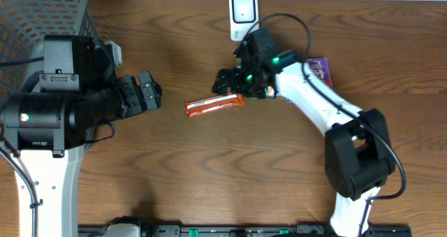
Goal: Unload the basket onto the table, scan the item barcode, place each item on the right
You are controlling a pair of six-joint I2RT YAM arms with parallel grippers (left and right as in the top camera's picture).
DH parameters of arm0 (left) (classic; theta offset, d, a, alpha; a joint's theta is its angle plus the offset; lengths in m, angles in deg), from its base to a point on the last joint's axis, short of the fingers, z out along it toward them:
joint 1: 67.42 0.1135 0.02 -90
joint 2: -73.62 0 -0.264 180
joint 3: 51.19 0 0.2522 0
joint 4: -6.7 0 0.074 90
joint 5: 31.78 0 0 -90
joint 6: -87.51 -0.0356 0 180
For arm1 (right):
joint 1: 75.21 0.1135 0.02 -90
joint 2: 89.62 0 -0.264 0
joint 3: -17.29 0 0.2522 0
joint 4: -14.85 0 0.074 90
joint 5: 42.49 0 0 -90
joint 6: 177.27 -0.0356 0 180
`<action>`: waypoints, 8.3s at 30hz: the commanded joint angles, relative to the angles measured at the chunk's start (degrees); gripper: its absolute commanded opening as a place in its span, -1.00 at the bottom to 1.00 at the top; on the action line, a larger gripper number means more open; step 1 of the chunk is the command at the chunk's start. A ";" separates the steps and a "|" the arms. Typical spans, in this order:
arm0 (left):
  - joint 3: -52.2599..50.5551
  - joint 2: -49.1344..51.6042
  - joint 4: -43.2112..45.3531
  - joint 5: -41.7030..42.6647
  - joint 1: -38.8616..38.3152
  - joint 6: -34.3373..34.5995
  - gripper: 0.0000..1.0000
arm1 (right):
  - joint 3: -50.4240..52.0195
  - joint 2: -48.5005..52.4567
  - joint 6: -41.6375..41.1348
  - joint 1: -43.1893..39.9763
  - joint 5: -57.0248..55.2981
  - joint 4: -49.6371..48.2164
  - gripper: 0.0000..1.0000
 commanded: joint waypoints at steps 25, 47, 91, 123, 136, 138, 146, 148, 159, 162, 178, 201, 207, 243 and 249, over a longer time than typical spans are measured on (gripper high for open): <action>0.94 0.07 0.00 0.24 -0.17 -0.55 0.96 | 3.19 0.96 -34.93 12.41 -18.45 -2.89 0.83; 0.94 0.07 0.00 0.24 -0.17 -0.55 0.96 | 3.19 11.02 -41.33 13.73 -22.82 -13.86 0.36; 0.94 0.07 0.00 0.24 -0.17 -0.55 0.96 | 3.06 10.29 -4.20 2.97 8.26 -15.41 0.17; 0.94 0.07 0.00 0.24 -0.17 -0.55 0.96 | 3.06 17.77 -22.29 11.30 -12.04 -19.41 -0.98; 0.94 0.07 0.00 0.24 -0.17 -0.55 0.96 | 2.99 9.84 -0.63 7.19 5.60 -27.98 -0.98; 0.94 0.07 0.00 0.24 -0.17 -0.55 0.96 | 2.99 8.39 -0.63 6.14 5.66 -28.09 -0.98; 0.94 0.07 0.00 0.24 -0.17 -0.55 0.96 | 3.02 7.30 -0.66 1.20 5.01 -25.79 -0.98; 0.94 0.07 0.00 0.24 -0.17 -0.55 0.96 | 3.02 7.30 -0.66 0.39 5.09 -25.03 -0.98; 0.94 0.07 0.00 0.24 -0.17 -0.55 0.96 | 2.91 7.04 -1.84 -1.11 5.07 -25.16 -0.98; 0.94 0.07 -0.02 0.24 -0.17 -0.55 0.95 | 2.91 6.40 -2.93 -1.40 5.05 -24.92 -0.98; 0.94 0.07 -0.02 0.24 -0.17 -0.55 0.96 | 2.89 5.53 -4.33 -3.28 4.33 -23.12 -0.98; 0.94 0.07 0.00 0.24 -0.17 -0.55 0.96 | -5.40 2.62 4.33 7.89 -50.14 -7.50 -0.97; 0.94 0.07 -0.02 0.24 -0.17 -0.55 0.96 | -5.40 4.85 6.40 12.96 -64.22 -7.39 -0.98; 0.94 0.07 0.00 0.24 -0.17 -0.55 0.96 | -18.49 6.38 -4.28 -2.78 -25.81 16.02 0.49; 0.94 0.07 0.00 0.24 -0.17 -0.55 0.96 | -18.49 3.98 1.97 -16.09 -12.22 16.55 0.99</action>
